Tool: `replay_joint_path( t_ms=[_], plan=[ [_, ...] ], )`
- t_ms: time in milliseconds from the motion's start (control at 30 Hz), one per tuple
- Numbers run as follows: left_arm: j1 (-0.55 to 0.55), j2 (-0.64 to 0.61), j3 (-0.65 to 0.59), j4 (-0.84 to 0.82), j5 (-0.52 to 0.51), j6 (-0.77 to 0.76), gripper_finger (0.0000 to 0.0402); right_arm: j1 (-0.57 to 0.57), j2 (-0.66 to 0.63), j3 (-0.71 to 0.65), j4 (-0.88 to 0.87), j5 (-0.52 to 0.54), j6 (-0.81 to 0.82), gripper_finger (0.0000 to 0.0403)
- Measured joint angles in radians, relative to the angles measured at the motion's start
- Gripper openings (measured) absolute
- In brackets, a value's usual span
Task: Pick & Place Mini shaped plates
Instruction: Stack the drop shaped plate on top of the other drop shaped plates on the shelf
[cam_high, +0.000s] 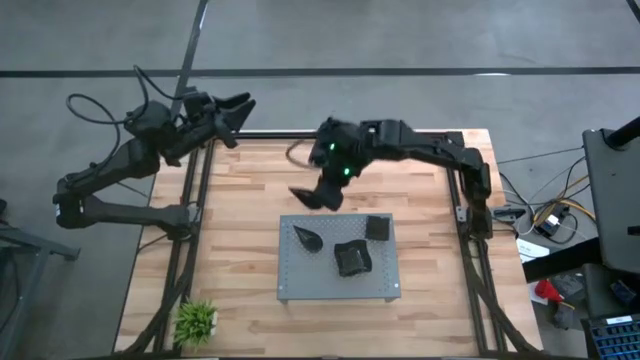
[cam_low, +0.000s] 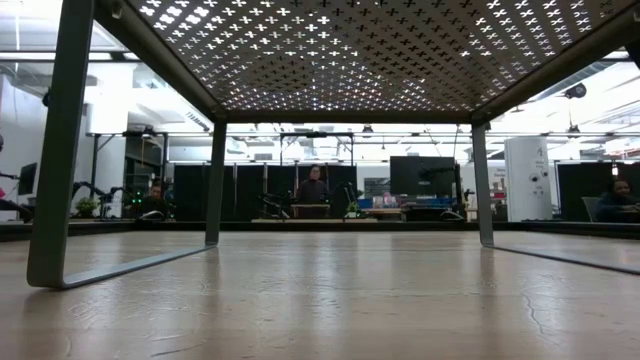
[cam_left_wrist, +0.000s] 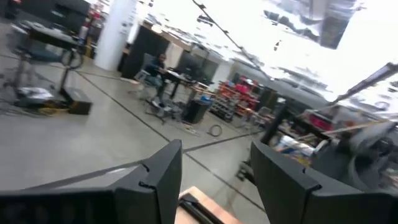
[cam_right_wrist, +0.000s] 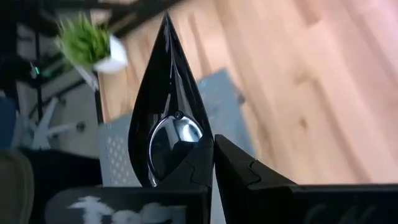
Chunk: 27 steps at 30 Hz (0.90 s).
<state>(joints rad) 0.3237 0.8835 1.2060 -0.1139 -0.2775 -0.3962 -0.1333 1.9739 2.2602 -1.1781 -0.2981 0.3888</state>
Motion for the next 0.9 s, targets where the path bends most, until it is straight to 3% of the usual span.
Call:
replay_joint_path(
  t_ms=[433, 900],
  plan=[
    [0.0, -0.018, 0.0, 0.0, 0.153, -0.061, 0.0182, 0.139, 0.001, -0.248, 0.19, 0.042, 0.198, 0.0008],
    [0.0, -0.027, 0.0, -0.001, 0.172, -0.08, 0.0181, 0.187, 0.001, -0.357, 0.25, 0.114, 0.348, 0.0008]
  ],
)
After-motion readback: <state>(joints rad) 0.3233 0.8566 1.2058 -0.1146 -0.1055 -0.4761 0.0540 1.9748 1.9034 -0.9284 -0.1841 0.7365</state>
